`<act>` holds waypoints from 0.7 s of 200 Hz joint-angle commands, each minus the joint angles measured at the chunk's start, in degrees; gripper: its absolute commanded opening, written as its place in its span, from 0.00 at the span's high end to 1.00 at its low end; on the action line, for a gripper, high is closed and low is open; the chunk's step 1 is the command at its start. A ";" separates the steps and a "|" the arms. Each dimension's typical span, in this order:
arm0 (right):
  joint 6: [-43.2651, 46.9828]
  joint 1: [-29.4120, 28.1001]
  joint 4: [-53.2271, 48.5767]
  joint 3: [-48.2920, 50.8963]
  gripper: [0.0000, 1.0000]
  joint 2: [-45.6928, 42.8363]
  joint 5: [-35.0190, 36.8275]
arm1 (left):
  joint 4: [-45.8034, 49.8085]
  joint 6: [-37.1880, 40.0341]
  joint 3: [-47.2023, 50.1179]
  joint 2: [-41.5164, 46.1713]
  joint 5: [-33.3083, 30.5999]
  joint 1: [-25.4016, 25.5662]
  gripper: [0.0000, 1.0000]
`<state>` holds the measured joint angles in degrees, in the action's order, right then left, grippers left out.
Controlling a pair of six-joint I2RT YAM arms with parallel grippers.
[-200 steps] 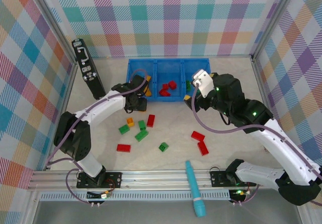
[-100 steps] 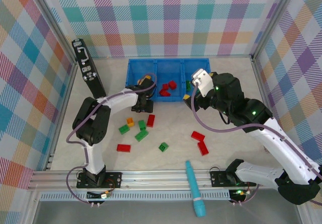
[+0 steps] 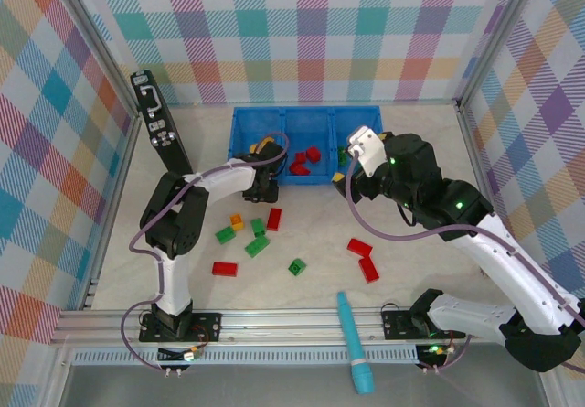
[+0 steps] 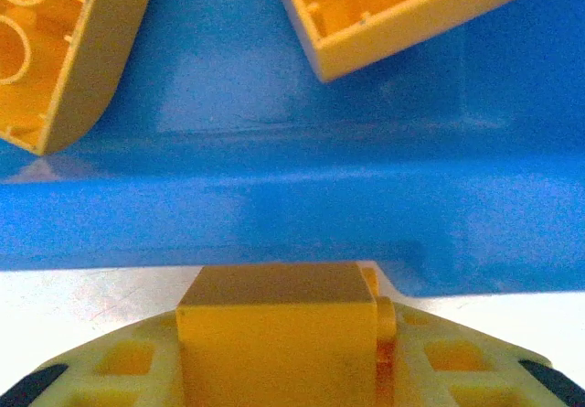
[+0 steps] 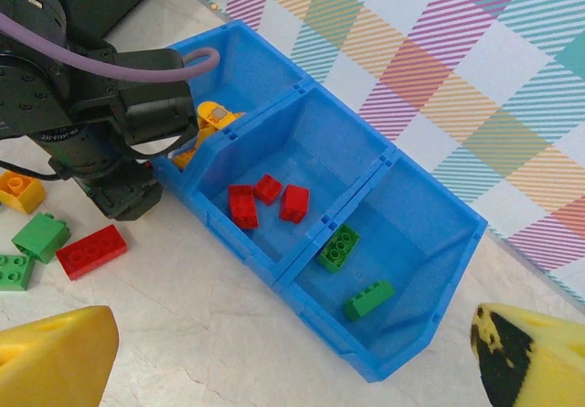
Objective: Sort the legos into containers by color
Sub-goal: Pick up the lego from the center of the table, then place the lego in the container.
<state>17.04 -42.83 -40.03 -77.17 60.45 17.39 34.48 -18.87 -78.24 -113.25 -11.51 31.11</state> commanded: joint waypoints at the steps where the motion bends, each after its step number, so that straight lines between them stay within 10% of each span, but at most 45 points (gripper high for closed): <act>1: 0.54 -0.39 1.36 0.75 0.01 -1.02 0.12 | 3.02 -0.95 -0.73 1.03 -0.93 0.35 0.70; 140: 0.87 -0.44 -0.22 0.15 0.01 -0.06 1.22 | 5.44 3.40 -15.19 8.78 -15.84 -1.03 0.65</act>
<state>17.26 -42.83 -40.01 -76.73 60.31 17.61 41.56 -16.64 -90.80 -102.19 -22.24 30.85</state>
